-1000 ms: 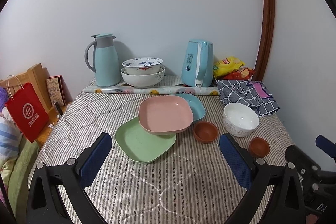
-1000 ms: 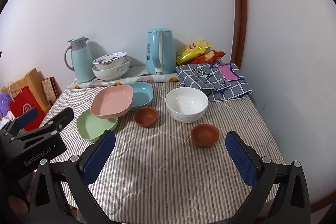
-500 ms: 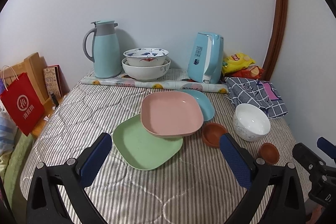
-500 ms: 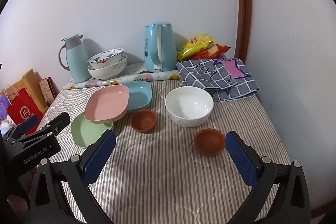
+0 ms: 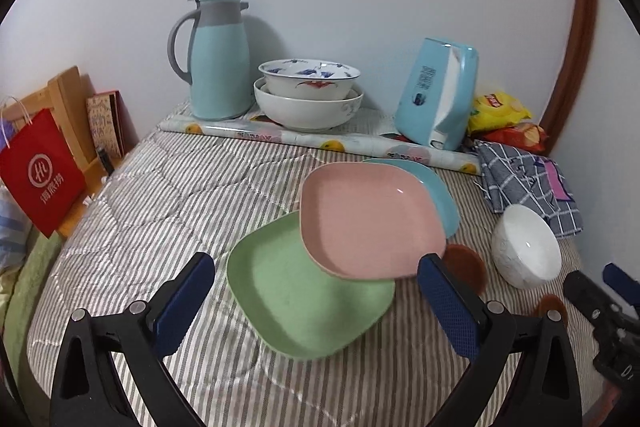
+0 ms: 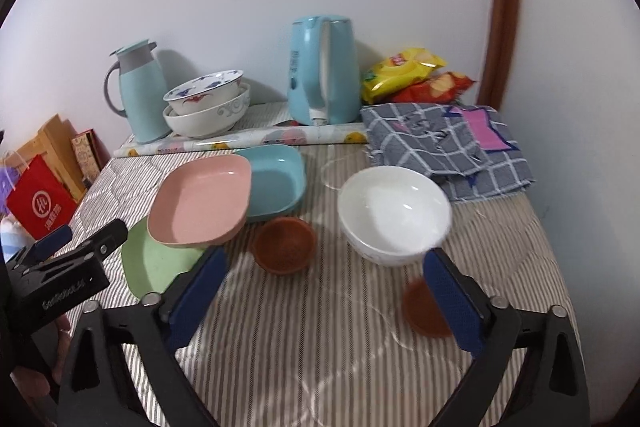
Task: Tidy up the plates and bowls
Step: 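Move the left gripper to the pink plate rim and close on it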
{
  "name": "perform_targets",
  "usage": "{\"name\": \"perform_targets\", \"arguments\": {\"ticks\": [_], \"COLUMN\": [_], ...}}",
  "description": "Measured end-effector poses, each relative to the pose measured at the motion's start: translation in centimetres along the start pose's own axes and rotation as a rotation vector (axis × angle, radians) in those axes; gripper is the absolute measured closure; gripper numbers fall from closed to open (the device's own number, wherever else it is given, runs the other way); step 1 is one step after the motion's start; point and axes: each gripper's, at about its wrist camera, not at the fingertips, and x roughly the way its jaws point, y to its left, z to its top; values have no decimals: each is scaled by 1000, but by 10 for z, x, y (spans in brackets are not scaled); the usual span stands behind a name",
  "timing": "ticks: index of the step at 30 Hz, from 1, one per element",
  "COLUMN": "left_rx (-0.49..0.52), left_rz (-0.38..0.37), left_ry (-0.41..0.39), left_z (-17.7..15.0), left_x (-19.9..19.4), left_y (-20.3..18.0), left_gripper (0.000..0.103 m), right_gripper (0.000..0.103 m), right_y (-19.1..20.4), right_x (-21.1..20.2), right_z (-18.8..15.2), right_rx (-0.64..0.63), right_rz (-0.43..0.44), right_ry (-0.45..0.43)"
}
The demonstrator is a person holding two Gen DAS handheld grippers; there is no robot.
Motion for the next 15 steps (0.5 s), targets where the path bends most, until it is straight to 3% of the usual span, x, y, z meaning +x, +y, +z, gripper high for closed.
{"name": "perform_targets", "arguments": {"ticks": [8,15], "left_rx": [-2,50], "left_rz": [1,-4], "left_ry": [34,63], "left_z": [16,24], "left_x": [30,55], "left_y": [9,8], "left_gripper": [10,37], "right_gripper": [23,47], "right_y": [25,38], "right_x": [37,71], "right_z": [16,28], "right_rx": [-62,-78], "right_rz": [42,87], "right_ry": [33,89]}}
